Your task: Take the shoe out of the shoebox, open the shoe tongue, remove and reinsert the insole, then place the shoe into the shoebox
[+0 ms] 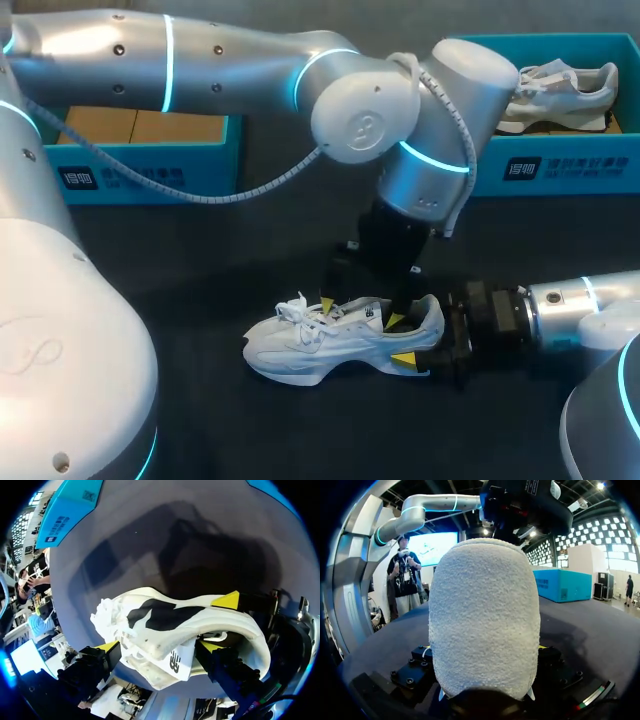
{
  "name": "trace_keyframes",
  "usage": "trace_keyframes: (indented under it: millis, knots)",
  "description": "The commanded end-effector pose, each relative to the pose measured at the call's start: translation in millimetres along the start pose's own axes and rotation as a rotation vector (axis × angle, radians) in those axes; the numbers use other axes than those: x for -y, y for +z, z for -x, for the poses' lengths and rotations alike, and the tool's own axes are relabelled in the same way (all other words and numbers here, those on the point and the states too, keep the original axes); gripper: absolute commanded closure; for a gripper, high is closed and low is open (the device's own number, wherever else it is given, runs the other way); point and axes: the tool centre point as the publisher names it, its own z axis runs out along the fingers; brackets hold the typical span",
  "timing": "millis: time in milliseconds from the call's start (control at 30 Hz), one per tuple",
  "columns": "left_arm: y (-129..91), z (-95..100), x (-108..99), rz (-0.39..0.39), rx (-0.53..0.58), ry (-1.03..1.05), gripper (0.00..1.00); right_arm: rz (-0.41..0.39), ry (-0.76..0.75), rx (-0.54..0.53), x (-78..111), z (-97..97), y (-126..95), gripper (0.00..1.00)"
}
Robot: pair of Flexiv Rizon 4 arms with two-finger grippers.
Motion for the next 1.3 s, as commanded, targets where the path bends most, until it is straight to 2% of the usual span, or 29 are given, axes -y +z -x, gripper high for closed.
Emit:
trace_keyframes:
  millis: [33,67,233,367,533,767,1000,1133,1233,1300]
  knots:
    - [-1.8,2.7,-2.3,-0.008,0.007,-0.009,0.01,-0.002,0.0,0.002,2.3,1.3,0.5,1.0]
    - [-2.1,3.8,-2.4,-0.009,0.009,-0.012,0.01,-0.002,0.0,0.002,2.3,1.3,0.5,1.0]
    - [-4.2,9.6,-4.5,-0.017,0.014,-0.028,0.16,-0.002,0.0,0.002,2.3,1.3,0.5,1.0]
    - [-4.7,13.6,-5.1,-0.029,0.015,-0.044,0.16,-0.002,0.0,0.002,2.3,1.3,0.5,1.0]
    - [-5.3,18.9,-2.3,-0.023,-0.002,-0.057,0.25,-0.002,0.0,0.002,2.3,1.3,0.5,1.0]
    - [-10.8,22.8,-7.0,-0.051,-0.024,-0.047,0.5,-0.002,0.0,0.002,2.3,1.3,0.5,1.0]
    - [-14.3,26.8,-8.8,-0.055,-0.045,-0.05,0.53,-0.002,0.0,0.002,2.3,1.3,0.5,1.0]
    - [-17.2,29.4,-9.5,-0.053,-0.065,-0.057,0.59,-0.002,0.0,0.002,2.3,1.3,0.5,1.0]
    - [-17.9,31.4,-10.2,-0.058,-0.081,-0.066,0.67,-0.002,0.0,0.002,2.3,1.3,0.5,1.0]
    - [-17.8,33.7,-10.1,-0.055,-0.094,-0.074,0.82,-0.002,0.0,0.002,2.3,1.3,0.5,1.0]
